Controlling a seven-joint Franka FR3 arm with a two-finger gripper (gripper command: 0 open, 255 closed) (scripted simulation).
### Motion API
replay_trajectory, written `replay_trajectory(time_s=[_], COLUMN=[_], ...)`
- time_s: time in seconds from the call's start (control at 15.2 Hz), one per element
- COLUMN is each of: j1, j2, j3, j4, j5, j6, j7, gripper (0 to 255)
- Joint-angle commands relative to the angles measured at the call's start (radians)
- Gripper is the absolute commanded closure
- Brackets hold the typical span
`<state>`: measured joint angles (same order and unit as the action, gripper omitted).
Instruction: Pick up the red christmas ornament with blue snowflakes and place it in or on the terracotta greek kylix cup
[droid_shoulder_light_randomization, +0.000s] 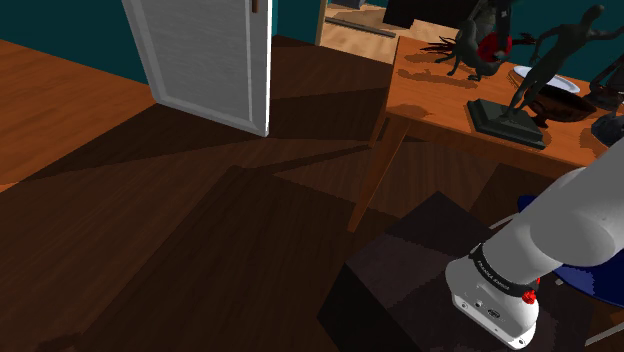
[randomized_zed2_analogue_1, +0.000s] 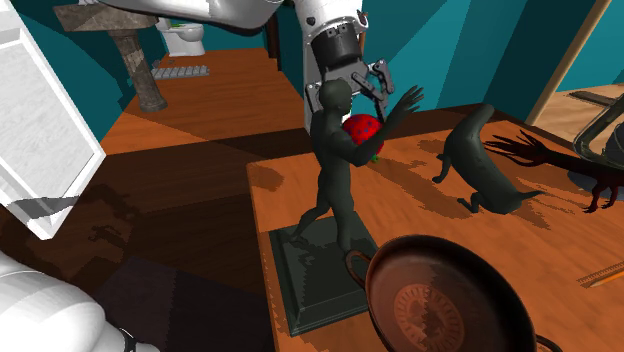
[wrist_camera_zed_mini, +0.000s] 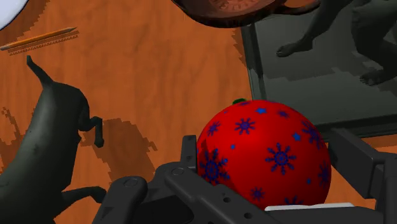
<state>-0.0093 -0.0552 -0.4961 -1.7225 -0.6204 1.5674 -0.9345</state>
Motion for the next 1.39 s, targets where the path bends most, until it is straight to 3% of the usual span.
replay_trajectory(time_s=[0.0, 0.46, 0.99, 1.32], j1=[-0.016, -0.083, -0.161, -0.169], j2=[-0.049, -0.157, -0.220, -0.222], j3=[-0.015, -0.089, -0.201, -0.217], j4=[-0.056, -0.161, -0.211, -0.262], j5=[-0.027, -0.103, -0.165, -0.179], j6=[0.026, 0.110, 0.218, 0.267], j7=[-0.015, -0.106, -0.240, -0.221], gripper=[255, 255, 255, 255])
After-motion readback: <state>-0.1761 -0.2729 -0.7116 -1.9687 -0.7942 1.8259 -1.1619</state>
